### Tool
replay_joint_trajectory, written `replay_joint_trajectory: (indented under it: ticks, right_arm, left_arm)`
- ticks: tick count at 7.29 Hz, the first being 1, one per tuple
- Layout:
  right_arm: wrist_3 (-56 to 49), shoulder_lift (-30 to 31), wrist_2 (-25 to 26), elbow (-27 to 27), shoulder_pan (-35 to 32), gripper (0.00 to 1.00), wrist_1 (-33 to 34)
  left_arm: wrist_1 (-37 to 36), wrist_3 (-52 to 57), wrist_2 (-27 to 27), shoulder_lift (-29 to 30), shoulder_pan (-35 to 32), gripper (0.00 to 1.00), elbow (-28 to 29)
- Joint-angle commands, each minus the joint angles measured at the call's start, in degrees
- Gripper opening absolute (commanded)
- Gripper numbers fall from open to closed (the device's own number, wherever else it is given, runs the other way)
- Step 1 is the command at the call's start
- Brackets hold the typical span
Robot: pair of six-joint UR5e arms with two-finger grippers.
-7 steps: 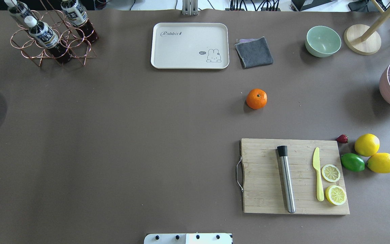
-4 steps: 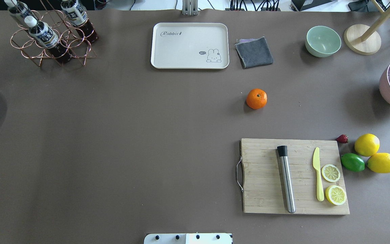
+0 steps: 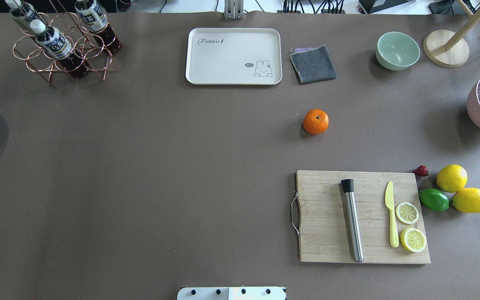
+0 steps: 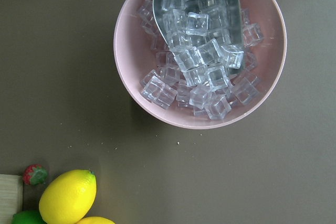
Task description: Pick orange to plate
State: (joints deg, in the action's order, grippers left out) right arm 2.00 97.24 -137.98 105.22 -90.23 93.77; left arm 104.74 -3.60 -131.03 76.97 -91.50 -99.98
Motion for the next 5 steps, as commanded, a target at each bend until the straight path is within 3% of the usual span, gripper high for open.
replay_joint_trajectory:
  ticks: [1,5]
  right_arm:
    - [0.63,0.58,-0.27,-0.97,1.54,1.00,-7.94]
    - [8.18,-1.26,-0.10,-1.07,9.17,0.99,-11.74]
  left_arm:
    - [0.80,0.34,0.16,1.07,0.09,0.98,3.28]
    - [12.46,0.87,-0.10,10.90,0.70,0.98,23.38]
